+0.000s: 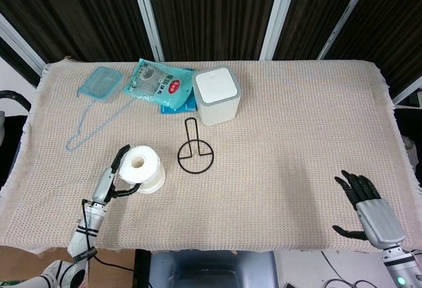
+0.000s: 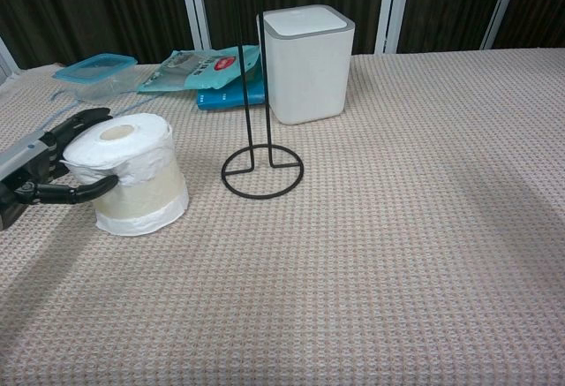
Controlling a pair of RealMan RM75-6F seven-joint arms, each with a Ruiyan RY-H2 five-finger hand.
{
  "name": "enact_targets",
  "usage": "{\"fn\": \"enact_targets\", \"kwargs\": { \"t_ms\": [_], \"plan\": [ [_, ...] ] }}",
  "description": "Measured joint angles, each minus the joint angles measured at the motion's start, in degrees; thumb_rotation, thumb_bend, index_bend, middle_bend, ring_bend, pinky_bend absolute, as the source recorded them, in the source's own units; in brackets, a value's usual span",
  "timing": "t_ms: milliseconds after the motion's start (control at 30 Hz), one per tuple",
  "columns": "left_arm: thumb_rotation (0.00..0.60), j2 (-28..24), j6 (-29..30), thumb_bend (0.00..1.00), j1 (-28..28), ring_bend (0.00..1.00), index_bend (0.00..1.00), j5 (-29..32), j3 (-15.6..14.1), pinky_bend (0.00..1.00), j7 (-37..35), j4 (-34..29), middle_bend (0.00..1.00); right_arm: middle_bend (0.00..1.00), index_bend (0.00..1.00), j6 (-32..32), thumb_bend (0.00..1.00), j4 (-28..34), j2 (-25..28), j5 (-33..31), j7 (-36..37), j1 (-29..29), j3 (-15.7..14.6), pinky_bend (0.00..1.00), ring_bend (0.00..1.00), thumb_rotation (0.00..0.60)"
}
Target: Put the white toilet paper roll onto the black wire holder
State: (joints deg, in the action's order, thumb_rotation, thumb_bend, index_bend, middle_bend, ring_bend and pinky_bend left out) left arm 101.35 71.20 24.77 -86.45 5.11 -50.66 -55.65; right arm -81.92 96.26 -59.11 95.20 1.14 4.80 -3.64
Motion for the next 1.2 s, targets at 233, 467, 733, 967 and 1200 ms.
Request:
{"fn": "enact_targets", "kwargs": {
  "t_ms": [233, 467, 733, 967, 1200],
  "plan": [
    [0.6, 0.24, 0.67, 0.5, 0.02, 0.56, 0.42, 0.39, 0.29, 0.82, -0.28, -0.05, 0.43, 0.0, 0.0, -0.03, 0.14, 0.01, 0.09, 0.04, 0.16, -0.03, -0.01, 0.0, 0.0, 0.6],
    [0.6, -0.68, 4.13, 0.56, -0.33, 0.58, 0.45, -1.31, 0.05, 0.85, -0.86, -1.75, 0.47, 0.0, 0.0, 0.15, 0.14, 0.12, 0.15, 0.2, 0.16, 0.01, -0.16, 0.0, 0.0, 0.6],
    [0.6, -3.0, 10.09, 0.56, -0.3, 0.58, 0.45, -3.22, 1.55, 0.85, 1.14, -6.02, 0.47, 0.0, 0.0, -0.03, 0.14, 0.25, 0.51, 0.75, 0.8, -0.04, -0.42, 0.0, 0.0, 0.6],
    [0.6, -10.68, 14.7, 0.56, 1.45, 0.58, 0.45, -4.38, 7.42, 0.85, 9.5, -20.53, 0.47, 0.0, 0.0, -0.53, 0.14, 0.39, 1.09, 1.24, 1.79, -0.16, -0.59, 0.0, 0.0, 0.6],
    [0.6, -19.1, 12.16, 0.56, 6.01, 0.58, 0.45, -1.59, 15.66, 0.85, 18.49, -36.56, 0.47, 0.0, 0.0, -1.15, 0.14, 0.41, 1.55, 1.84, 2.71, -0.37, -0.79, 0.0, 0.0, 0.6]
  ]
}}
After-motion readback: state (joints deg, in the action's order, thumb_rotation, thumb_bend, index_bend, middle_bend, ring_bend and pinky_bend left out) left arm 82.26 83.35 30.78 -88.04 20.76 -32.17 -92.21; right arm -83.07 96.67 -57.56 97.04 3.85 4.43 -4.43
